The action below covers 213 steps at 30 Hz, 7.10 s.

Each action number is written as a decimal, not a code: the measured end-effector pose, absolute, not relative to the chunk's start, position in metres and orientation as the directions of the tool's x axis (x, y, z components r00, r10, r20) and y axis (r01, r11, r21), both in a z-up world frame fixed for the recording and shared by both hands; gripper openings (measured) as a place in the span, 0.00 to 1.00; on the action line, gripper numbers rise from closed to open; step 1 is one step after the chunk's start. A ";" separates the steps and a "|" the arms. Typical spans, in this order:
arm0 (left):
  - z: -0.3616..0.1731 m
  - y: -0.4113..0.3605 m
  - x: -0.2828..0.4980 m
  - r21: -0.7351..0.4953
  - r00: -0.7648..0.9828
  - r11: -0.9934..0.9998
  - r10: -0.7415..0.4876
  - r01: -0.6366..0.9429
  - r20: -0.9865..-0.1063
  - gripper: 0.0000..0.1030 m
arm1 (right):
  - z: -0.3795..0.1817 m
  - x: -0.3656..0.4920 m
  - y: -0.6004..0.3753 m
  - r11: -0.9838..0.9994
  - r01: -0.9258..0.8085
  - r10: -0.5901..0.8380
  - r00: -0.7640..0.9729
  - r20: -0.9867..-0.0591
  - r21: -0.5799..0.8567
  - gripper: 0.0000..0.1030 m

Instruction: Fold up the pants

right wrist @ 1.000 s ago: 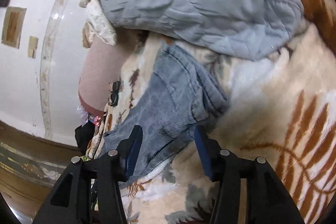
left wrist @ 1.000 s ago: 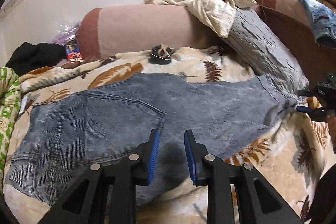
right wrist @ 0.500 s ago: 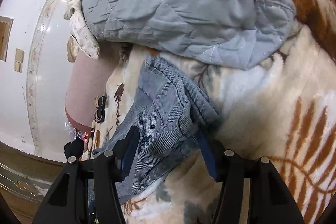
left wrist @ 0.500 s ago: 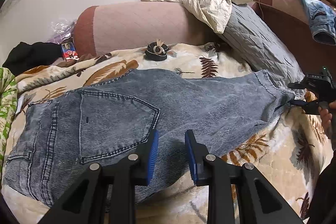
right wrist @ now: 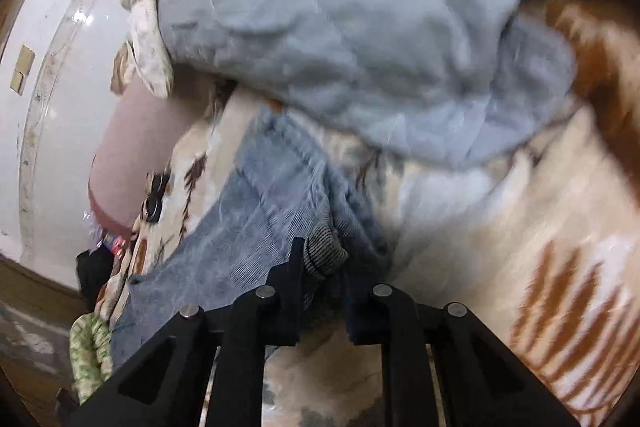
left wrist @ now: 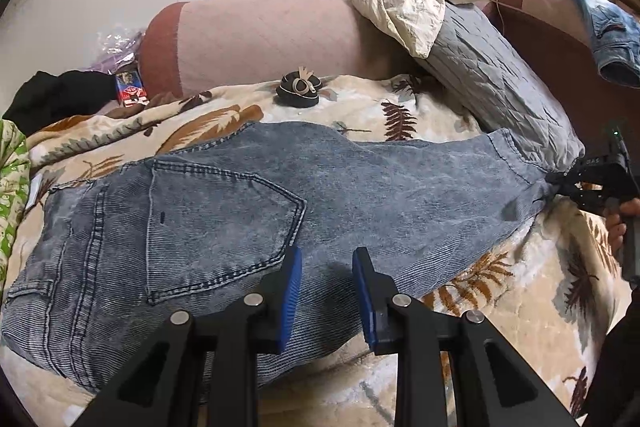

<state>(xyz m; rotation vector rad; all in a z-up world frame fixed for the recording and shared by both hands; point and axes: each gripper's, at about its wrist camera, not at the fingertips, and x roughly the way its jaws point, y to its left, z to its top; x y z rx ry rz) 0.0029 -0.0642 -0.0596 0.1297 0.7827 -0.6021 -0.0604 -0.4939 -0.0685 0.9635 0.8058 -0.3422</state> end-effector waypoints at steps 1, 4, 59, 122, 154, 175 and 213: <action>-0.059 -0.064 0.003 -0.107 0.553 0.826 -0.460 0.553 -0.694 0.28 | -0.066 -0.062 -0.494 0.537 0.589 0.090 0.672 -0.735 0.604 0.21; -0.056 -0.061 0.003 -0.114 0.557 0.829 -0.464 0.548 -0.689 0.28 | -0.052 -0.074 -0.494 0.530 0.596 0.057 0.685 -0.727 0.603 0.40; -0.068 -0.485 0.092 -0.069 0.035 0.223 -0.434 0.972 -0.900 0.35 | -0.126 -0.094 -0.497 0.215 0.399 0.297 0.843 -0.449 0.891 0.22; -0.026 -0.200 0.197 -0.479 0.080 0.403 -0.824 0.780 -0.561 0.22 | -0.030 -0.016 -0.280 0.903 0.109 0.205 0.743 -0.638 0.417 0.22; -0.086 -0.124 0.141 -0.681 0.270 0.660 -0.751 0.317 -0.602 0.64 | -0.040 -0.016 -0.364 0.672 0.285 0.262 0.772 -0.579 0.684 0.55; -0.088 -0.123 0.112 -0.681 0.040 0.719 -0.691 0.137 -0.722 0.24 | -0.060 -0.007 -0.366 0.622 0.328 0.300 0.739 -0.603 0.712 0.55; -0.038 0.164 0.015 -0.521 0.735 0.795 -0.146 -0.311 -0.662 0.62 | -0.047 0.020 -0.252 0.974 0.119 0.086 0.596 -0.799 0.194 0.61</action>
